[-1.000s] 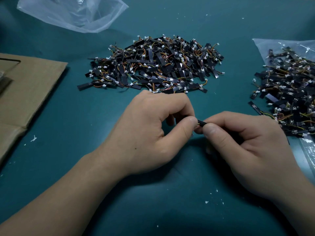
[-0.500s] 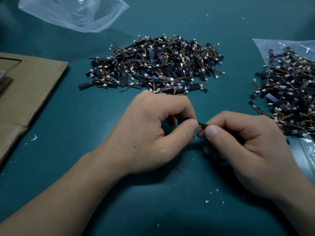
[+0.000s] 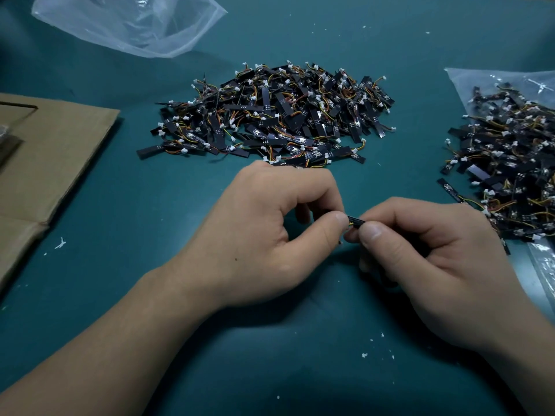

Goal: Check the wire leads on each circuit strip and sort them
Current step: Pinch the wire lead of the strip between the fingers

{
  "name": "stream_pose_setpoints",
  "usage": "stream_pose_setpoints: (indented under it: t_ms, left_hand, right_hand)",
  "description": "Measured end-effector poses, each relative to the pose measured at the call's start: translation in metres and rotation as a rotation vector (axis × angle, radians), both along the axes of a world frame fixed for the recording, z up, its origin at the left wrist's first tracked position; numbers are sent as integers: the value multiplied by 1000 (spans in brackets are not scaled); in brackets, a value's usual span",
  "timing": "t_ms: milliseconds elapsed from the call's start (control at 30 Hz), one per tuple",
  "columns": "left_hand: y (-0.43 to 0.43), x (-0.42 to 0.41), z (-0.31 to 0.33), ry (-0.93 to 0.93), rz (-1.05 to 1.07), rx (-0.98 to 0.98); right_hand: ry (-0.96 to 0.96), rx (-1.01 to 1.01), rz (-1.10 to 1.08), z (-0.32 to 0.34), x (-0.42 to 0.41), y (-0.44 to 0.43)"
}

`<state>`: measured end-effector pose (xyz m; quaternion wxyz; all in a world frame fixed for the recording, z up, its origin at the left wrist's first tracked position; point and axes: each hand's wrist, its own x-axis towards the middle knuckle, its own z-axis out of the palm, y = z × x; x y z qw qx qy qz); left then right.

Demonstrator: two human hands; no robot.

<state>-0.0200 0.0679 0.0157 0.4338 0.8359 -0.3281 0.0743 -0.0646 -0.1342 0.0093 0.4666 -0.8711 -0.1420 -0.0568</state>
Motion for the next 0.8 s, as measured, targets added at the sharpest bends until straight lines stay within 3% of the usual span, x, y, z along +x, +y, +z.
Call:
stream_pose_setpoints:
  t_ms: [800]
  left_hand:
    - [0,0,-1,16,-51,-16]
  right_hand:
    - [12,-24,63,1,1,-2]
